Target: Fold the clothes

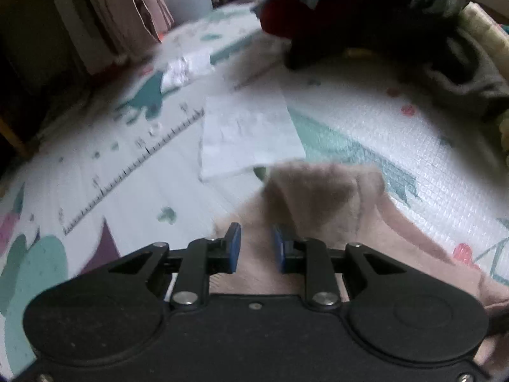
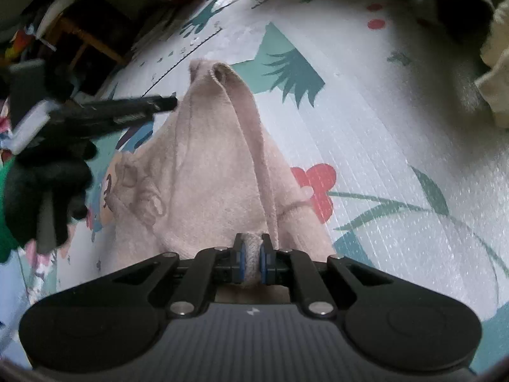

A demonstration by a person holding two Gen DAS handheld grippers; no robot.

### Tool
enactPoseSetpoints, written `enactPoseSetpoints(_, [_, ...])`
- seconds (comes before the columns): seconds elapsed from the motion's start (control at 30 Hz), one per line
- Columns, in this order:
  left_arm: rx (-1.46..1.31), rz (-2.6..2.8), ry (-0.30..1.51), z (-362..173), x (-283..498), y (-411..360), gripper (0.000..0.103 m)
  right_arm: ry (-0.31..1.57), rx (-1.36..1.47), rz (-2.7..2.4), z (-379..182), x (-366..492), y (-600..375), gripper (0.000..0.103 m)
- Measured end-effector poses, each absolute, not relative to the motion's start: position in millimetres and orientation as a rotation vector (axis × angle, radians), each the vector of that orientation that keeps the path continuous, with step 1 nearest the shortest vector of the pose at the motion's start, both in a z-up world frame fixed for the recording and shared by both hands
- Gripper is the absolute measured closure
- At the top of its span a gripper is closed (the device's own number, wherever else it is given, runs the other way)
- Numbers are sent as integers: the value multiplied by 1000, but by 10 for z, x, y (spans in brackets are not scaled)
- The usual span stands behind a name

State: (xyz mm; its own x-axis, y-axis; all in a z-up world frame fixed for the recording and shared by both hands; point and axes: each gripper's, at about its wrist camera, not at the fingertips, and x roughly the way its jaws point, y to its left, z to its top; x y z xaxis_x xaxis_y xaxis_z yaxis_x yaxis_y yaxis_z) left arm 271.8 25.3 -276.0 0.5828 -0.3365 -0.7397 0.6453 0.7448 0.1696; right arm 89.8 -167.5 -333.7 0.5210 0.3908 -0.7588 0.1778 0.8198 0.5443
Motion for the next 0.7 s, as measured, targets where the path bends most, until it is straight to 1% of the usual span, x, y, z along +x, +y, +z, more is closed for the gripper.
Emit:
enactPoseSetpoints(0.07, [393,-672,733,-2623,2786,283,80,1024,614,139,-3338,887,-1661,92])
enactPoseSetpoints(0.1, [343,-692,768,-2578,2871,276,77,1018,616,135,-3344,880,-1657,92])
enactPoseSetpoints(0.13, [287,-707,813,-2538,2967,264,67,1014,617,130,-3354,874,-1648,92])
enactPoseSetpoints(0.17, [266,-687,837,-2519,3035,218,65,1011,618,125,-3364,869,-1639,92])
enactPoseSetpoints(0.4, [172,-543,1057,-2724,3236,-166,65,985,590,126,-3373,855,-1577,92])
enactPoseSetpoints(0.47, [125,-490,1106,-2780,3302,-181,71,980,581,128,-3371,850,-1568,92])
enactPoseSetpoints(0.5, [102,-463,1130,-2808,3334,-188,83,978,573,130,-3366,846,-1563,92])
enactPoseSetpoints(0.53, [110,-455,1143,-2821,3350,-222,86,976,563,132,-3361,843,-1556,91])
enactPoseSetpoints(0.6, [126,-424,1162,-2835,3387,-230,89,976,544,135,-3350,838,-1550,92])
enactPoseSetpoints(0.7, [28,-400,1195,-2853,3492,-83,89,980,521,141,-3350,831,-1560,92])
